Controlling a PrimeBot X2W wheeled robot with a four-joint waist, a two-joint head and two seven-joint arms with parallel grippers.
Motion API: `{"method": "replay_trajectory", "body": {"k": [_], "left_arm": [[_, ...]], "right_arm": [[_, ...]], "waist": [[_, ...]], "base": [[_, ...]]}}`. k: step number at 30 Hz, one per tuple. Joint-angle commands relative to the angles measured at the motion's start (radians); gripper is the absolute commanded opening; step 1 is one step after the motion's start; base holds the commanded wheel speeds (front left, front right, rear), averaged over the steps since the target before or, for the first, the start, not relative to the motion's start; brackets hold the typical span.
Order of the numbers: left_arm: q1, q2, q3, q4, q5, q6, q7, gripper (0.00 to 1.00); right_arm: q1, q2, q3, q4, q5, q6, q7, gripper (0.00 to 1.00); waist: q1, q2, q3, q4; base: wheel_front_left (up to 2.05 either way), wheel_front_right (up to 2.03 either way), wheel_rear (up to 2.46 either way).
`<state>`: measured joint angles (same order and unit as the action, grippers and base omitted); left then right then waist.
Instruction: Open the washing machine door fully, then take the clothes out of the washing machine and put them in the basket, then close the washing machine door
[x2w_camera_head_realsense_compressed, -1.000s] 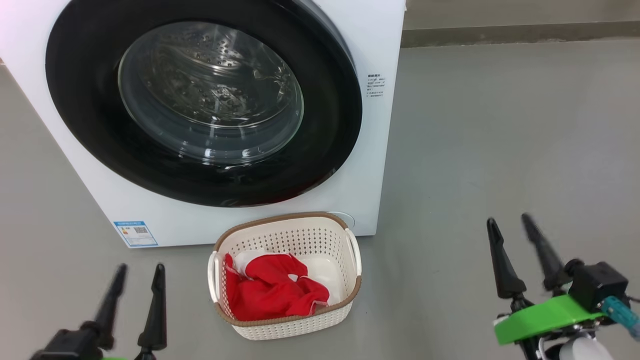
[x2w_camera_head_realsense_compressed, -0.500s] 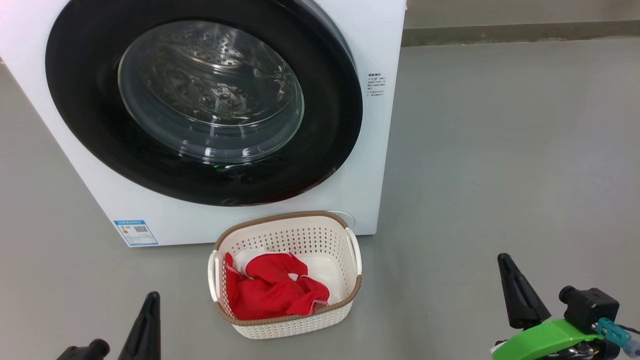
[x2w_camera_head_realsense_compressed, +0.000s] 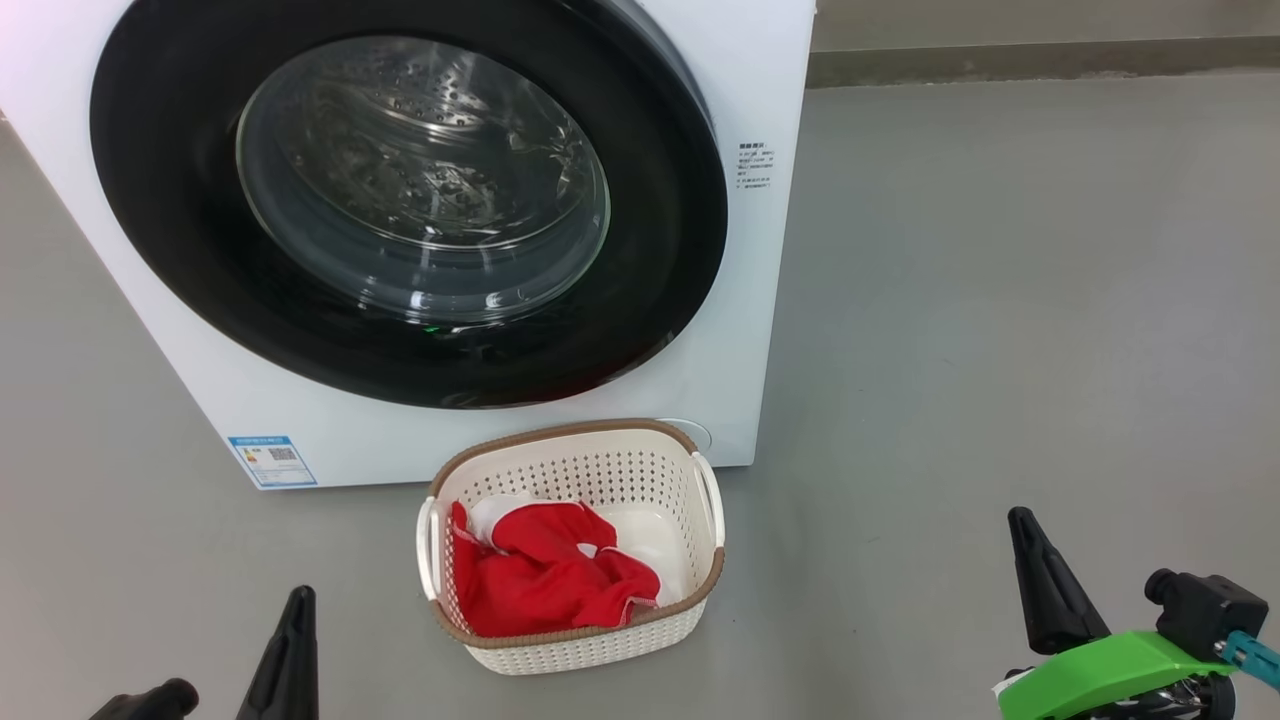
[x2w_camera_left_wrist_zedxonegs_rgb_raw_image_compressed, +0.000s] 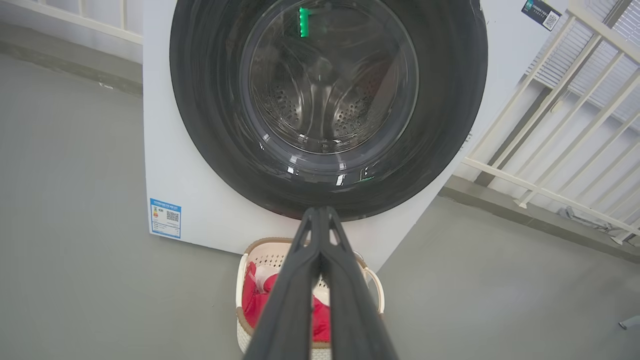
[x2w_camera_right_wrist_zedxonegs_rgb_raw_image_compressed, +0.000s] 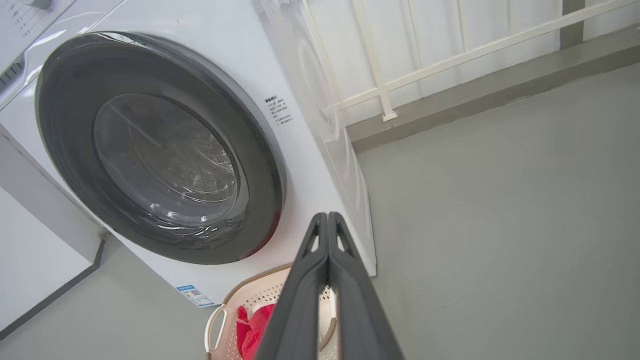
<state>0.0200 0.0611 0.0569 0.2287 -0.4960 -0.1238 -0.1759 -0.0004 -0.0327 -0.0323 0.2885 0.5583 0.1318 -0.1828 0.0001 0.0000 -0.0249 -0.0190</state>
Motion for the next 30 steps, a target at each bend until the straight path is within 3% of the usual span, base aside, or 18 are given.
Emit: {"method": "replay_trajectory", "body": {"k": [1, 30], "left_arm": [[-0.040, 0.008, 0.013, -0.020, -0.029, -0.002, 0.007, 0.00], [-0.065, 0.003, 0.026, -0.010, -0.337, -0.003, 0.087, 0.00]], "right_arm": [[-0.044, -0.011, -0.007, -0.029, 0.026, 0.000, 0.007, 0.00], [-0.062, -0.013, -0.029, -0.033, 0.317, 0.000, 0.089, 0.00]], "waist": [[-0.0001, 0.0000, 0.000, 0.000], [-0.0001, 0.0000, 0.008, 0.006]], "base": [[0.00, 0.00, 0.00], [0.00, 0.00, 0.00]]}}
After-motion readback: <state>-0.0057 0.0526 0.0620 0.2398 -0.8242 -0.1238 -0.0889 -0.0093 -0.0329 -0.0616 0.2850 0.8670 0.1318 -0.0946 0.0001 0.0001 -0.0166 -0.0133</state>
